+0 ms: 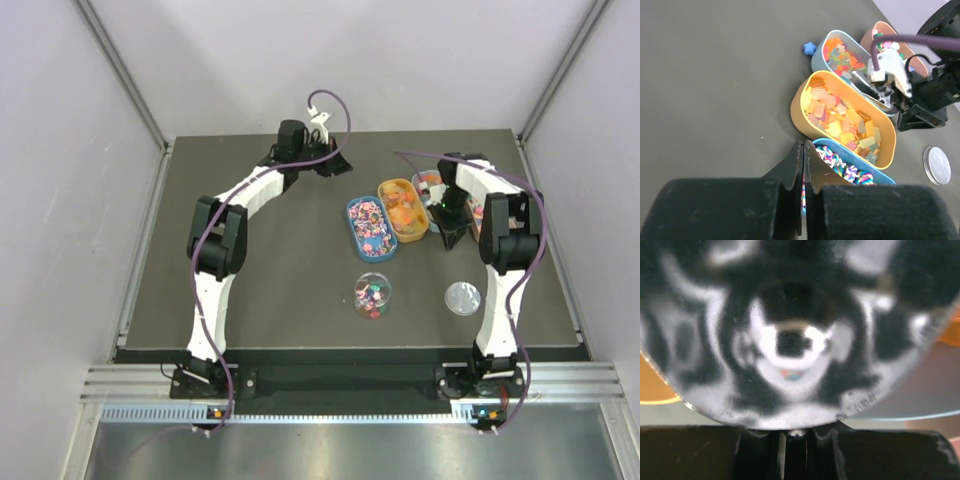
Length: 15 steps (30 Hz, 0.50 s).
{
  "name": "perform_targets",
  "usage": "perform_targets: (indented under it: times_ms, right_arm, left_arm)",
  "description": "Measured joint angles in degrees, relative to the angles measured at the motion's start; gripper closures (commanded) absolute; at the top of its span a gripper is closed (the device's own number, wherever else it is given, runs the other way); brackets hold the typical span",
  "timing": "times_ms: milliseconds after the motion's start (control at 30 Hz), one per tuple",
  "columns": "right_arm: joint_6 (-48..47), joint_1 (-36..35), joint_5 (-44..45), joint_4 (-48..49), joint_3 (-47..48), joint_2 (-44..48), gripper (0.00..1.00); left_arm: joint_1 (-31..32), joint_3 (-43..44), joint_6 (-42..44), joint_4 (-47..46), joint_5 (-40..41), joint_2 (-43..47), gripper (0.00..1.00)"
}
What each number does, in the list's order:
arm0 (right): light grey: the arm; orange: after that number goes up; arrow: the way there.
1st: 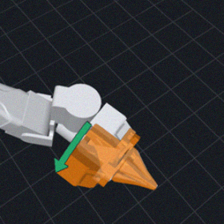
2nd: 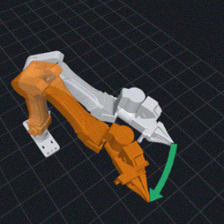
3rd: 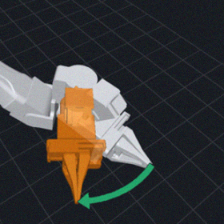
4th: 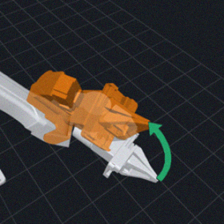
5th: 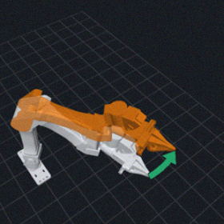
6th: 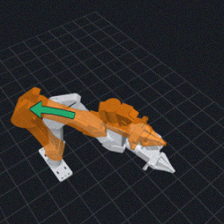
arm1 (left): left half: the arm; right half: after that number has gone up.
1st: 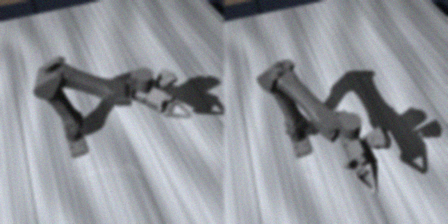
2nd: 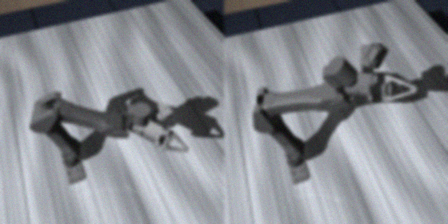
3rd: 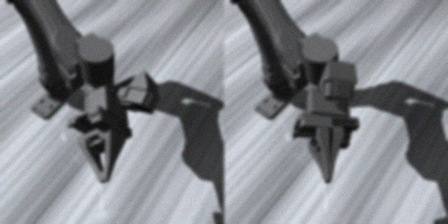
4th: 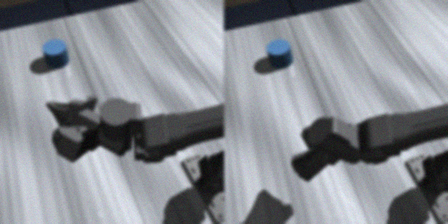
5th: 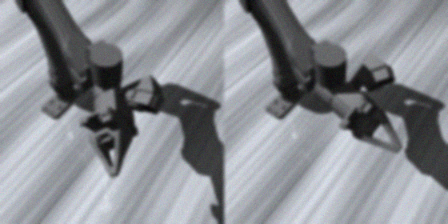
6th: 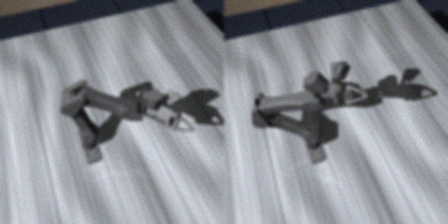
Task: Pack the candies
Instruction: Scoop the fake candies from the storage box.
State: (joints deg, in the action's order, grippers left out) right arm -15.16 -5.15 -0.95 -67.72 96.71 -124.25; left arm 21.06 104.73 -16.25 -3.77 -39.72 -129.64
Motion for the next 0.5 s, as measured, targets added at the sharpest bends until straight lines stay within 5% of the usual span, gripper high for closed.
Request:
perform_targets:
  times_ms: [500]
  right_arm:
    - [0.3, 0.0, -0.4, 11.1, -10.5, 6.4, 1.0]
  left_arm:
    - [2.7, 0.0, 3.1, 5.1, 2.2, 1.9, 1.0]
